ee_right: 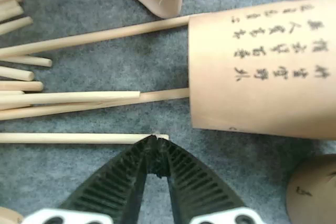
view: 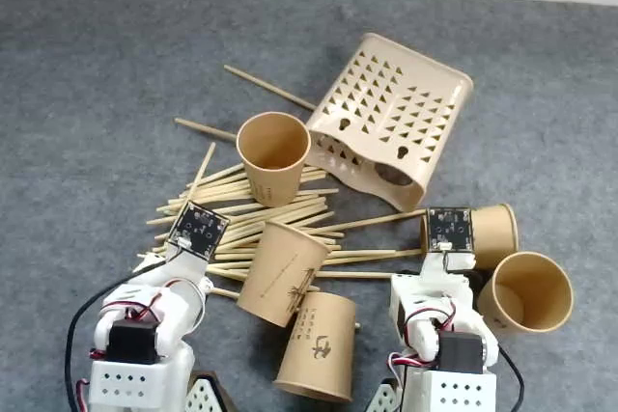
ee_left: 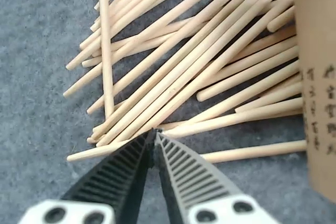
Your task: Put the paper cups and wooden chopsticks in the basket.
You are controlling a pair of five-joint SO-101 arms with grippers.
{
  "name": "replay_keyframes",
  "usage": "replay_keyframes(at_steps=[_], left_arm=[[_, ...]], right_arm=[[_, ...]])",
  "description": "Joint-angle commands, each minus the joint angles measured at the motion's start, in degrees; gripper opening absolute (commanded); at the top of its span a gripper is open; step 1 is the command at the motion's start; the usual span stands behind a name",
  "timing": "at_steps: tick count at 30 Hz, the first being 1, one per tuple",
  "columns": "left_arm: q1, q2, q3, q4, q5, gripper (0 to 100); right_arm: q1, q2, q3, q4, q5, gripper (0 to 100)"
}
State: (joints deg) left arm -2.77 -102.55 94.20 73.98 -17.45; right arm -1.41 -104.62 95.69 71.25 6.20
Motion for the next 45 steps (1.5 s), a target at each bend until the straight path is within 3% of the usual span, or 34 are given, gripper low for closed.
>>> replay_keyframes(at_steps=[1,14,20,32,37,45], left_arm=[[-0.13,0.57,-2.42,0.00,-0.44,1],[-0.40,0.57,-2.15,-0.09,-0.44,1],[-0.48,0.57,-1.89,-0.09,-0.44,11],[-0.48,0.57,-1.19,-0.09,-0.44,12],[-0.48,0.57,-1.10,-0.09,-0.44,13],[-0.48,0.57,-1.10,-0.09,-0.44,13]], right_arm=[[0.66,-0.84,8.84,0.22,-0.18,0.5],[-0.57,-0.84,8.84,0.22,-0.44,0.5],[-0.22,-0.84,8.66,0.40,-0.26,0.5],[4.70,-0.84,-10.42,2.68,0.00,0.5],[4.62,-0.84,-20.26,1.71,12.57,0.5],[-1.71,0.22,-25.71,1.98,17.23,4.3]])
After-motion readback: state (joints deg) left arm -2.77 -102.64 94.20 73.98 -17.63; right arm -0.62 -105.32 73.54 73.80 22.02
